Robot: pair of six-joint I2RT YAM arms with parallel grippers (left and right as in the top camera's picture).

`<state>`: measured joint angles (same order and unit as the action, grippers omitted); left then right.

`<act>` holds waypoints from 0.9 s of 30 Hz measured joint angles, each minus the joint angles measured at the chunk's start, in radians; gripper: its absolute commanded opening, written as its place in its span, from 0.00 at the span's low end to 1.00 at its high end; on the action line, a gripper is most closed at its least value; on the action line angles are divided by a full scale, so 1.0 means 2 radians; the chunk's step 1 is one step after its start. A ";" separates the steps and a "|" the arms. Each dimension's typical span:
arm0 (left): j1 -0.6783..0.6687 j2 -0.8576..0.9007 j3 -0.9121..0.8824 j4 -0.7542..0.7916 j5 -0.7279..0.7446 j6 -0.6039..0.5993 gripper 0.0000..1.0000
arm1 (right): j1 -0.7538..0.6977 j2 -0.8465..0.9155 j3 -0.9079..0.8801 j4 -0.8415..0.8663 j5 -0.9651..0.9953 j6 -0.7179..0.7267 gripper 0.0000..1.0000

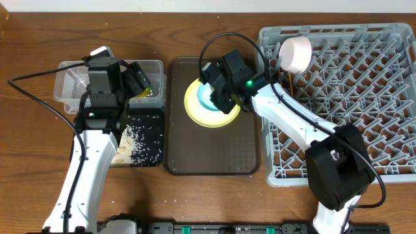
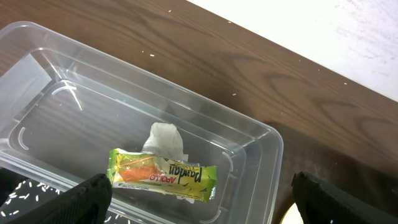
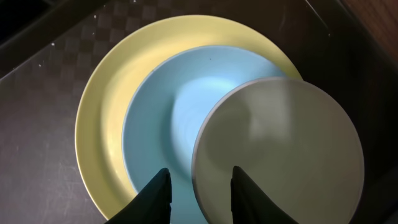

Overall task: Sort waste into correct bins and load items into the dishwasher rack
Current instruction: 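Lower the right gripper and grasp the white cup's rim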

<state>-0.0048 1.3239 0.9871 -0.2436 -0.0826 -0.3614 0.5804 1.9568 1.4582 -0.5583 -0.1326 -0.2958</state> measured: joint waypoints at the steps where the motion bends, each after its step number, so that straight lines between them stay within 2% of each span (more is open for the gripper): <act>1: 0.000 0.000 0.000 0.000 0.000 0.000 0.95 | 0.000 0.000 0.000 0.002 0.000 0.000 0.30; 20: 0.000 0.000 0.000 0.000 0.000 0.000 0.95 | 0.000 0.000 0.000 0.012 -0.001 0.000 0.16; 21: 0.000 0.000 0.000 0.000 0.000 0.000 0.95 | 0.000 0.000 0.000 0.012 -0.001 0.000 0.13; 23: 0.000 0.000 0.000 0.000 0.000 0.000 0.95 | 0.001 0.000 0.000 0.012 -0.001 -0.002 0.01; 27: 0.000 0.000 0.000 0.000 0.000 0.000 0.95 | 0.001 0.000 0.000 0.014 -0.001 -0.002 0.01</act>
<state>-0.0048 1.3239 0.9871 -0.2436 -0.0826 -0.3618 0.5819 1.9568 1.4582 -0.5308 -0.1337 -0.2989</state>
